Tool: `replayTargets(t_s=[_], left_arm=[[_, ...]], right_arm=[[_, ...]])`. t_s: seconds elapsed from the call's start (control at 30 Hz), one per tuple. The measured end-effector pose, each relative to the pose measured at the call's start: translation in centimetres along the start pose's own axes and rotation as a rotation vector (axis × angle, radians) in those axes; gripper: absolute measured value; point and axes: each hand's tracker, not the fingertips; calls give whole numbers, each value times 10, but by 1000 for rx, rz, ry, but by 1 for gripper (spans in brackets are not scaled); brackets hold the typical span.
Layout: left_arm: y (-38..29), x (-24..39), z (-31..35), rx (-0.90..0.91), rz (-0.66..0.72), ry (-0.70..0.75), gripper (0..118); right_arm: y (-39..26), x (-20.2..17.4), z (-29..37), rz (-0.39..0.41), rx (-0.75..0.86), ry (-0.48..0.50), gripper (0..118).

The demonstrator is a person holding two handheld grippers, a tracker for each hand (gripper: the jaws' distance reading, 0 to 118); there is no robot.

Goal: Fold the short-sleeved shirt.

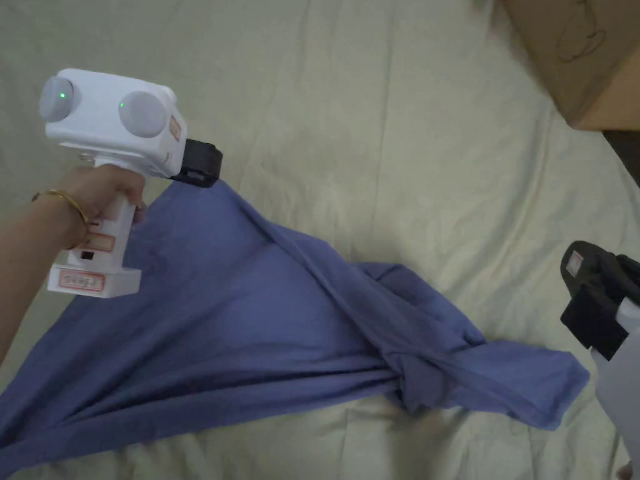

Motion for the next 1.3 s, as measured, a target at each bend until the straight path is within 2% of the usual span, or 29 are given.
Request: replayTargets(t_s=[0.1, 0.17, 0.2, 0.23, 0.3, 0.33, 0.37, 0.4, 0.43, 0.47, 0.5, 0.53, 0.63, 0.73, 0.8, 0.83, 0.87, 0.9, 0.93, 0.97, 1.03, 1.07, 1.23, 1.3], left_arm=[[16, -5, -44, -11, -14, 15, 117], [23, -4, -63, -59, -30, 50, 109], [26, -4, -70, -78, -40, 67, 100], [23, -1, -70, -100, -51, 77, 83], [22, -1, -75, -110, -49, 32, 56], [21, 1, -74, -108, -10, -50, 44], [18, 3, -70, -95, -21, -23, 37], [14, 7, -69, -81, -41, -14, 24], [13, 9, -67, -73, -82, -24, 24], [13, 11, -65, -76, -98, -5, 19], [17, 6, -69, -81, -98, 13, 6], [18, 3, -62, -77, -72, -5, 1], [10, 7, -25, 0, -1, 6, 1], [8, 3, 9, 95, 35, -3, 1], [9, -6, 22, 143, 67, -28, 1], [7, -8, 34, 169, 82, -40, 1], [6, -10, 45, 192, 86, -48, 1], [3, -9, 55, 212, 86, -54, 1], [1, -9, 65, 226, 82, -54, 1], [-1, -10, 74, 243, 85, -53, 1], [-6, -8, 89, 261, 107, -63, 1], [-8, -8, 96, 266, 114, -68, 1], [-21, 0, 117, 281, 109, -57, 1], [-27, 4, 122, 279, 105, -54, 1]], right_arm=[[-2, 3, -16, 7, -28, -14, 0], [-4, 5, -26, 24, -46, -20, 0], [-4, 5, -30, 33, -55, -22, 0], [-5, 5, -34, 42, -68, -32, 0], [-7, 5, -40, 48, -84, -27, 0], [-8, 5, -42, 50, -88, -25, 0], [-9, 4, -42, 52, -92, -30, 0], [-10, 4, -43, 52, -98, -33, 0], [-12, 5, -43, 46, -105, -35, 0], [-13, 6, -43, 35, -113, -37, 0], [-14, 8, -42, 25, -120, -40, 0], [-15, 10, -40, 12, -129, -46, 0], [-14, 17, -31, 5, -146, -68, 0], [-15, 32, -22, 30, -192, -120, 0], [-16, 43, -18, 9, -229, -151, 2], [-17, 51, -16, -22, -261, -148, 27], [-18, 59, -16, -53, -297, -155, 63], [-21, 66, -19, -72, -334, -186, 104], [-26, 72, -21, -79, -390, -230, 115], [-27, 74, -14, -88, -298, -235, 110], [-36, 81, -13, -99, -379, -258, 114], [-41, 82, -16, -103, -431, -238, 116], [-68, 88, -35, -160, -563, -147, 116], [-81, 86, -47, -173, -624, -151, 111]])
